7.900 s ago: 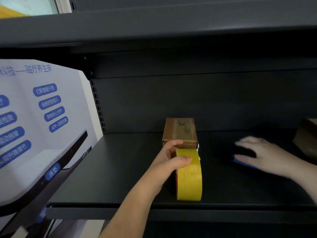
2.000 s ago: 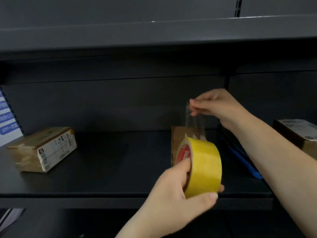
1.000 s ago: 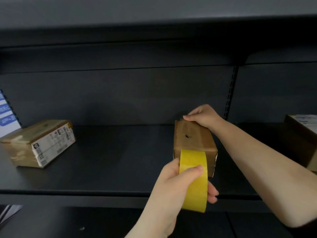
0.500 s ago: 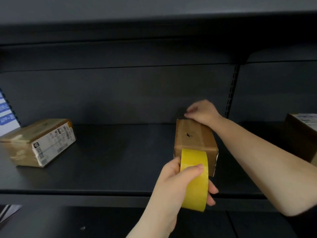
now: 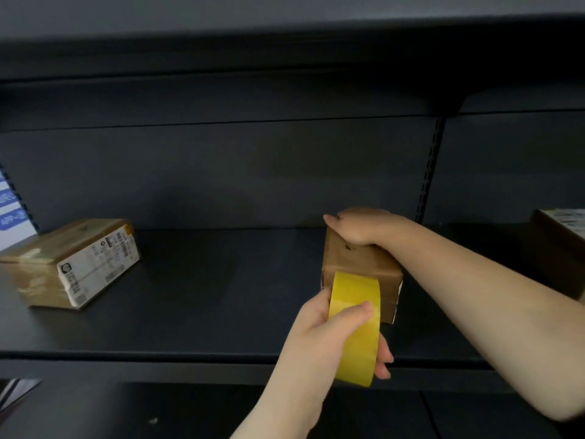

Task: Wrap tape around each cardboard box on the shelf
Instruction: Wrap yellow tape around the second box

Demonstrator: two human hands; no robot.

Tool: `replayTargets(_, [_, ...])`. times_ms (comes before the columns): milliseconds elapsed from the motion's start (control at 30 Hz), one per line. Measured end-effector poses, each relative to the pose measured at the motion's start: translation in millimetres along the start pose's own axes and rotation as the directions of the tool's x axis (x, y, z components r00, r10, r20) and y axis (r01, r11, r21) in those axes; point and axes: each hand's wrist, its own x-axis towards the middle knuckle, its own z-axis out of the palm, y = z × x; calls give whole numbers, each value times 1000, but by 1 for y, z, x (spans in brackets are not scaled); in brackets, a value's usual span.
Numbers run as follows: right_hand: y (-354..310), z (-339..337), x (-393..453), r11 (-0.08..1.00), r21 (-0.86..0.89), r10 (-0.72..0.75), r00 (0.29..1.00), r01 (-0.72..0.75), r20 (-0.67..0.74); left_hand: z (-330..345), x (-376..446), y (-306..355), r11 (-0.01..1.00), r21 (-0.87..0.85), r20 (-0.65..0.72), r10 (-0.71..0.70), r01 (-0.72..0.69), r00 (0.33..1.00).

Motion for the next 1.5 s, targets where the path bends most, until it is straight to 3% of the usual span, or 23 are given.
replayTargets(233, [3, -3, 16, 977, 195, 83, 996, -85, 19, -10, -2, 2, 999, 40, -29, 5, -4, 1000])
replayTargets(300, [4, -7, 2, 991, 137, 13, 999, -6, -46, -11, -3, 1, 999, 47, -39, -5, 6, 999])
replayTargets(367, [5, -8, -21, 985, 51, -155, 975, 165, -158, -12, -3, 1, 998, 55, -40, -3, 5, 999])
replayTargets(467, [3, 6, -54, 969, -63, -244, 968, 240, -57, -11, -1, 1, 999, 49, -43, -12, 14, 999])
replayTargets(567, [3, 14, -57, 982, -102, -153, 986, 158, 59, -10, -1, 1, 999, 40, -39, -22, 23, 999])
replayTargets(733, [26, -3, -12, 984, 156, 79, 995, -89, 66, -10, -3, 0, 999, 45, -35, -16, 18, 999])
replayTargets(900, [36, 0, 5, 951, 267, 155, 988, -157, 27, -10, -3, 0, 998, 55, -36, 1, 1, 999])
replayTargets(967, [38, -1, -7, 968, 249, 49, 990, -14, -133, -10, -3, 0, 999, 53, -45, -4, 6, 999])
replayTargets(1033, [37, 0, -35, 878, 319, -268, 920, 356, -286, -10, -4, 1, 999, 42, -47, -11, 13, 999])
replayTargets(1100, [31, 6, -71, 716, 344, -552, 795, 607, -253, -10, -3, 1, 999, 33, -48, -8, 10, 999])
replayTargets(1200, [33, 18, -86, 694, 207, -682, 722, 689, -116, -10, -1, 1, 999, 33, -44, -15, 17, 999])
replayTargets(1267, [45, 15, -73, 749, 176, -627, 769, 639, -122, -10, -2, 1, 999, 24, -43, -19, 20, 999])
replayTargets(1400, [71, 14, -38, 814, 408, -393, 909, 413, -138, -11, -4, 4, 998, 56, -55, -23, 26, 998])
replayTargets(1500, [70, 17, -33, 790, 486, -282, 926, 373, -252, -12, -5, 7, 996, 82, -38, -28, 31, 999])
